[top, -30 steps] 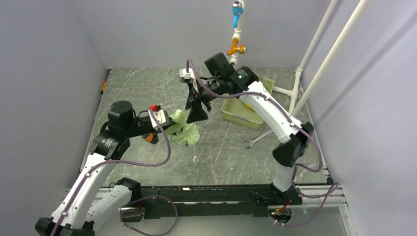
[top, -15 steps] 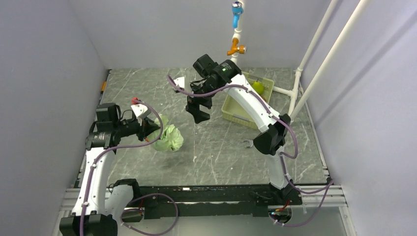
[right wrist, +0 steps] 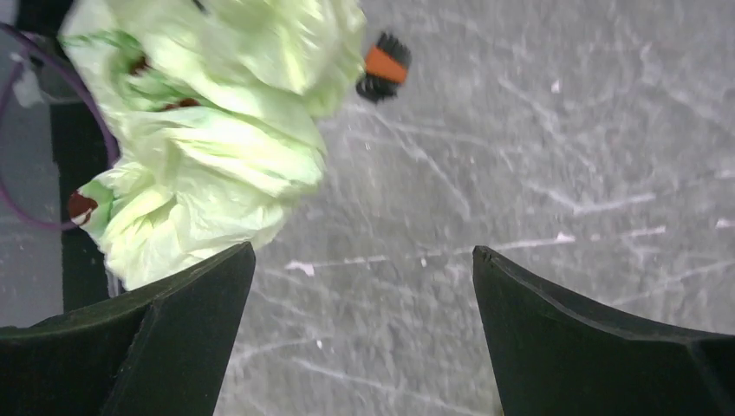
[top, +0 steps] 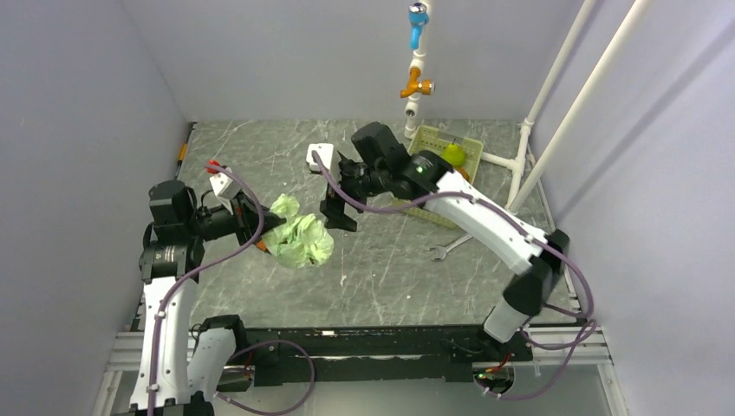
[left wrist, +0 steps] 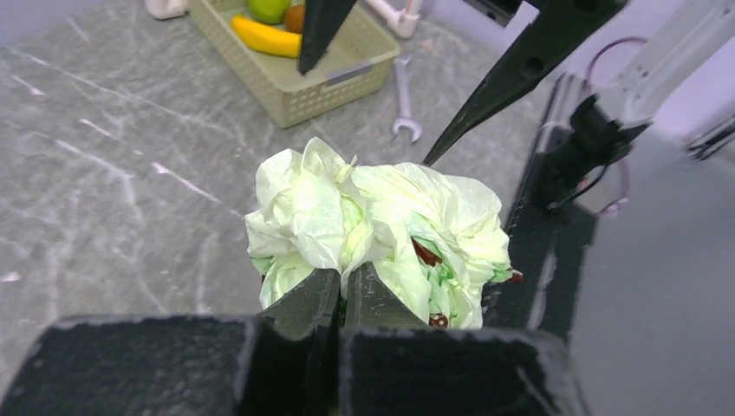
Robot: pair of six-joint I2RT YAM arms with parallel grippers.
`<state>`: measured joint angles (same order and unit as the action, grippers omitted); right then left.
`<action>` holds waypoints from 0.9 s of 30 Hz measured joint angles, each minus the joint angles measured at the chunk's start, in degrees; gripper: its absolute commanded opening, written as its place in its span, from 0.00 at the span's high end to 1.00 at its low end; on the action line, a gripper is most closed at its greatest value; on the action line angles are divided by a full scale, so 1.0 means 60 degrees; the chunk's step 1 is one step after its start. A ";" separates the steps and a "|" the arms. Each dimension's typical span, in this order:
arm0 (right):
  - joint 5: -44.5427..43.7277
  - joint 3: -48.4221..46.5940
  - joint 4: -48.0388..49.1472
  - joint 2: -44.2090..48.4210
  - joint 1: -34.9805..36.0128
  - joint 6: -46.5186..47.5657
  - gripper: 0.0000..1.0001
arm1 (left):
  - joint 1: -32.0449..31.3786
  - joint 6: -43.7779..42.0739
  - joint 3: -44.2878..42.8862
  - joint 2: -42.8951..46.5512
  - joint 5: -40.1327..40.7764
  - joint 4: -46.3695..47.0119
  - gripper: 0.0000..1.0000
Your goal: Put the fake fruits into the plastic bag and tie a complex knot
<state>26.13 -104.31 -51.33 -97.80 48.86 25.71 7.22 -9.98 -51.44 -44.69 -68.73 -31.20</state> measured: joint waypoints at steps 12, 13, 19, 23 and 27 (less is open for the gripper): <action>0.1271 0.4040 0.6087 0.2051 0.1304 -0.2969 0.01 | 0.0033 0.6477 0.2306 0.1239 -0.0576 0.5045 1.00; 0.1304 0.4251 0.6349 0.2004 0.1457 -0.3209 0.03 | 0.0033 0.6925 0.2437 0.1246 -0.0572 0.5497 1.00; 0.1100 0.4473 0.6553 0.1727 0.1880 -0.3614 0.99 | 0.0036 0.8550 0.2568 0.1082 -0.0776 0.7042 1.00; 0.1115 0.4648 0.6528 0.1869 0.1260 -0.3450 1.00 | 0.0270 0.8743 0.2269 0.0845 -0.0925 0.7078 1.00; 0.1490 0.5144 0.6014 0.2521 0.0029 -0.3260 1.00 | 0.0994 0.7777 0.1315 0.0233 -0.0474 0.6014 1.00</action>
<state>35.07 -73.45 -15.25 -82.67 49.04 6.15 13.19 36.69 -43.55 -43.29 -71.57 4.89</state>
